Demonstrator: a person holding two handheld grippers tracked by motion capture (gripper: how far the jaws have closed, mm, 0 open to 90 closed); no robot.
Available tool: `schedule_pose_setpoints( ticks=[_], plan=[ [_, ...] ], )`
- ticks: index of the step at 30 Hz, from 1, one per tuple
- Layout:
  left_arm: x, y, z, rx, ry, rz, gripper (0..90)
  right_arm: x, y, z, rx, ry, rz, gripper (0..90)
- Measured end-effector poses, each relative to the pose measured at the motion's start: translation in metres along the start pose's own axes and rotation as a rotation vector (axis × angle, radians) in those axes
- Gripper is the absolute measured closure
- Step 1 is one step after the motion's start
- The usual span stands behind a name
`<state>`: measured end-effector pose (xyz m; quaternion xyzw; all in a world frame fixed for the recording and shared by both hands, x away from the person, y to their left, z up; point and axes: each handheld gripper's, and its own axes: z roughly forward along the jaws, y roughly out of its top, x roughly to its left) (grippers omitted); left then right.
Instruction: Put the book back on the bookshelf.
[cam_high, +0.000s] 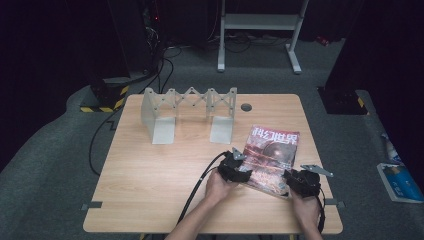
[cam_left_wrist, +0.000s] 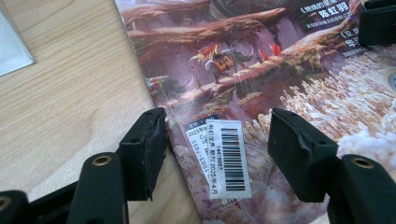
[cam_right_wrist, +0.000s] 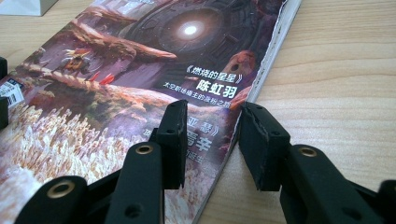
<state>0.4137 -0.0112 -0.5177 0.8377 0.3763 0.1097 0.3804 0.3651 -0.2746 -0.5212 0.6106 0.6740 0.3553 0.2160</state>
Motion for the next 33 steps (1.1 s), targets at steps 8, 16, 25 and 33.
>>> schedule_pose_setpoints(
  ticks=[8,16,25,33],
  plan=[
    [-0.003,-0.005,-0.006,0.006,-0.006,0.004,37.6,0.001,-0.006,-0.004,-0.011,0.015,-0.018,62.1],
    [-0.007,-0.010,-0.011,0.016,-0.009,0.004,37.7,0.003,-0.011,-0.009,-0.015,0.026,-0.031,62.1],
    [-0.012,-0.017,-0.019,0.021,-0.023,0.005,38.3,0.004,-0.018,-0.015,-0.020,0.044,-0.039,62.1],
    [-0.016,-0.025,-0.026,0.017,-0.030,0.010,38.8,0.006,-0.023,-0.020,-0.016,0.055,-0.046,62.1]
  ],
)
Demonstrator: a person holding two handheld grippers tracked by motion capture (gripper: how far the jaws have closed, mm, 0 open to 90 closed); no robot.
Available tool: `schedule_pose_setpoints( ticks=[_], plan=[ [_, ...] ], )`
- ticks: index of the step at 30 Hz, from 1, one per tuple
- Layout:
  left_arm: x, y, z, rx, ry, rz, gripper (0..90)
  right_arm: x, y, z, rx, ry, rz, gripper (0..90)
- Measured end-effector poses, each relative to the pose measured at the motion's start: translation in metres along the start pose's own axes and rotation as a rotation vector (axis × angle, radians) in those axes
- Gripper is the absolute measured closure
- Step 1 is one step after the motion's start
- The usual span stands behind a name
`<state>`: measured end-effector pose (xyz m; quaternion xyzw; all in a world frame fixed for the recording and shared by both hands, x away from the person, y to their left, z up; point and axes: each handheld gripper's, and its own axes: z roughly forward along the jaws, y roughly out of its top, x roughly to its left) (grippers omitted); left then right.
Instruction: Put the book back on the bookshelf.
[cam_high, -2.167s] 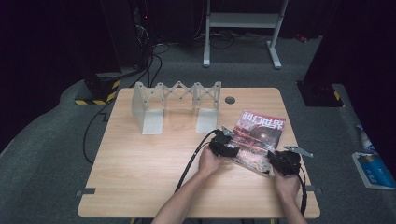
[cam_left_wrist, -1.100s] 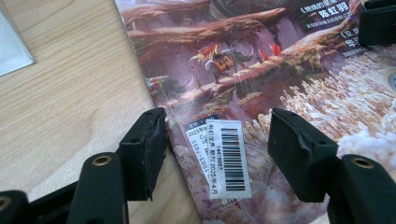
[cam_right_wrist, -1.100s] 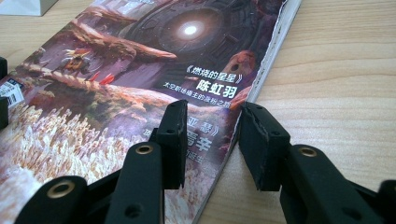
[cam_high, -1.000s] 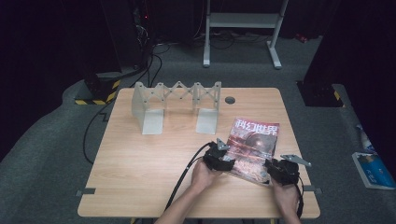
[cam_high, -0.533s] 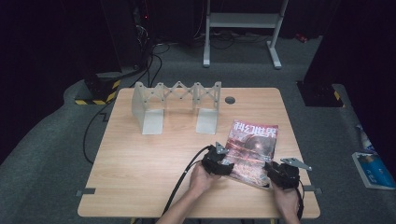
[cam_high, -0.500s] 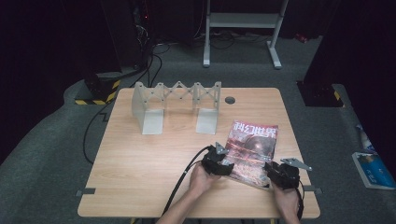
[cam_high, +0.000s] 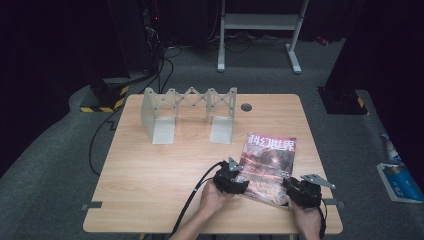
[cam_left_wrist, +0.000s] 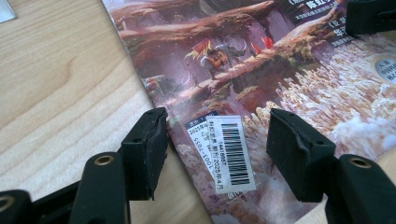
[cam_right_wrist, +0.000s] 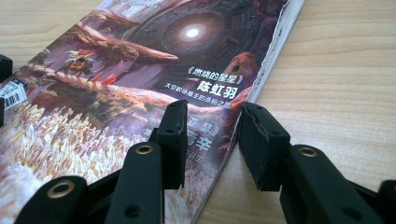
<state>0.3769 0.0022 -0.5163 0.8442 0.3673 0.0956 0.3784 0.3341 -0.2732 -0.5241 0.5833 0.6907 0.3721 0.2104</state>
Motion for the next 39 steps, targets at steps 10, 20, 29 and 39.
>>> schedule_pose_setpoints(
  ticks=[10,20,29,39],
  plan=[
    [-0.005,-0.011,-0.011,0.001,-0.009,0.000,39.8,0.006,-0.006,-0.006,0.005,0.015,-0.014,62.2],
    [-0.010,-0.024,-0.021,-0.013,-0.018,-0.002,40.5,0.012,-0.013,-0.013,0.007,0.031,-0.041,62.1],
    [-0.016,-0.037,-0.033,-0.014,-0.029,-0.002,41.0,0.017,-0.018,-0.019,0.015,0.054,-0.067,62.2],
    [-0.020,-0.046,-0.042,-0.012,-0.021,-0.006,40.8,0.023,-0.022,-0.022,0.016,0.076,-0.081,62.2]
  ],
)
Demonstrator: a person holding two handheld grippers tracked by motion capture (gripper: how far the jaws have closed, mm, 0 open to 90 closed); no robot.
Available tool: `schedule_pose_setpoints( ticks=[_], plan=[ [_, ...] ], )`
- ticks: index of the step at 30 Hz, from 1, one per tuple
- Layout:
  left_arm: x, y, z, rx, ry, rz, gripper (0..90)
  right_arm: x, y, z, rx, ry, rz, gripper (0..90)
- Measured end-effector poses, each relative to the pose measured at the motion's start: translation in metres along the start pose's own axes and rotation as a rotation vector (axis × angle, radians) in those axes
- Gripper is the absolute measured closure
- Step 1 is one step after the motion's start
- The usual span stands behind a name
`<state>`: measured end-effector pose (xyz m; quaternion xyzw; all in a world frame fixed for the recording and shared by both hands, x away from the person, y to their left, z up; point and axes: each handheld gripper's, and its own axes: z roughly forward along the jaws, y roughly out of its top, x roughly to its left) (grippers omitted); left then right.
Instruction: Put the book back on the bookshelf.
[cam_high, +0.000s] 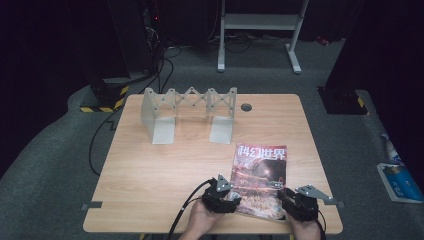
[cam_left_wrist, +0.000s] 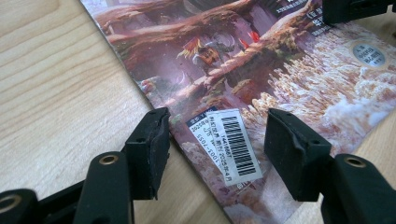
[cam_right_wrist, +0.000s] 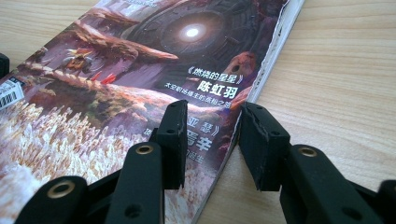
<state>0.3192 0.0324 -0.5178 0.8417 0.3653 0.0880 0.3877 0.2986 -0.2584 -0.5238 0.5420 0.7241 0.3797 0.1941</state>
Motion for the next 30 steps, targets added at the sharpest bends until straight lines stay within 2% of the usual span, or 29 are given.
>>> schedule_pose_setpoints(
  ticks=[2,5,10,21,30],
  plan=[
    [-0.001,-0.002,-0.001,-0.007,0.005,-0.007,40.8,0.001,0.000,0.000,0.006,0.003,0.002,62.1],
    [-0.002,-0.005,-0.004,-0.013,0.008,-0.017,40.8,0.002,0.000,0.000,0.003,0.006,-0.019,62.2],
    [-0.001,-0.010,-0.008,-0.016,0.010,-0.026,40.9,0.006,-0.001,0.000,0.008,0.017,-0.016,62.1],
    [0.001,-0.020,-0.017,-0.033,0.019,-0.043,42.6,0.014,0.003,0.004,0.020,0.032,-0.072,62.2],
    [0.006,-0.028,-0.026,-0.045,0.038,-0.077,43.4,0.023,0.006,0.010,0.023,0.055,-0.077,62.1]
  ],
)
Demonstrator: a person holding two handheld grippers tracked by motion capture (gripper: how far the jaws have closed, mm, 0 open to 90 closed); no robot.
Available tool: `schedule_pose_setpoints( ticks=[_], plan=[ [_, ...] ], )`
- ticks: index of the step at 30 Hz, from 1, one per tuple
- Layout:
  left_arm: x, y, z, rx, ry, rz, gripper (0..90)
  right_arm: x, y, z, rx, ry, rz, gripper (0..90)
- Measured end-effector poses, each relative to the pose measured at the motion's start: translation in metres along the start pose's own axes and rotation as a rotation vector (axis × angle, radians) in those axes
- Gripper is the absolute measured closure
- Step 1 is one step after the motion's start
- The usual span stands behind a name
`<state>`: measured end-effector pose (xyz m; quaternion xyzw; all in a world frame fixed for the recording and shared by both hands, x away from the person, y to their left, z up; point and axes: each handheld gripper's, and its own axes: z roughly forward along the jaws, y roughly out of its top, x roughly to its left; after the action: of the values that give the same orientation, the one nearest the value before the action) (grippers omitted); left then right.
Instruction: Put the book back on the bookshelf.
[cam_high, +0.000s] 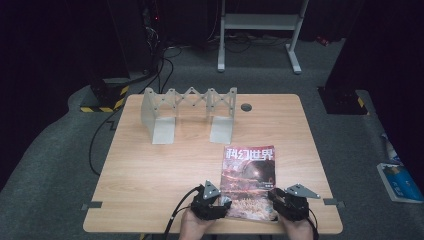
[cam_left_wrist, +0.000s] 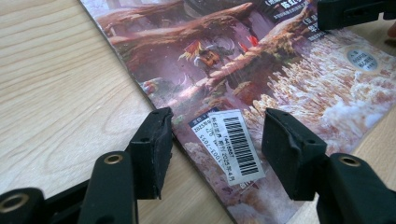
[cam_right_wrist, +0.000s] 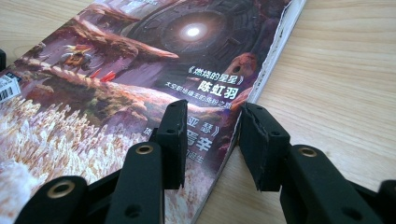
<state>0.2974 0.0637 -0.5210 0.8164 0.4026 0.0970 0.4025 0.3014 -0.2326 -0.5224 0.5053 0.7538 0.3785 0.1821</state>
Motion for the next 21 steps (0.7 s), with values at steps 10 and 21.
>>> schedule_pose_setpoints(
  ticks=[10,21],
  plan=[
    [0.010,-0.009,-0.011,-0.026,0.025,-0.035,45.9,0.011,0.006,0.009,0.002,0.026,-0.017,62.0],
    [0.020,-0.015,-0.019,-0.032,0.048,-0.049,45.7,0.022,0.012,0.018,0.013,0.047,-0.033,61.8]
  ],
)
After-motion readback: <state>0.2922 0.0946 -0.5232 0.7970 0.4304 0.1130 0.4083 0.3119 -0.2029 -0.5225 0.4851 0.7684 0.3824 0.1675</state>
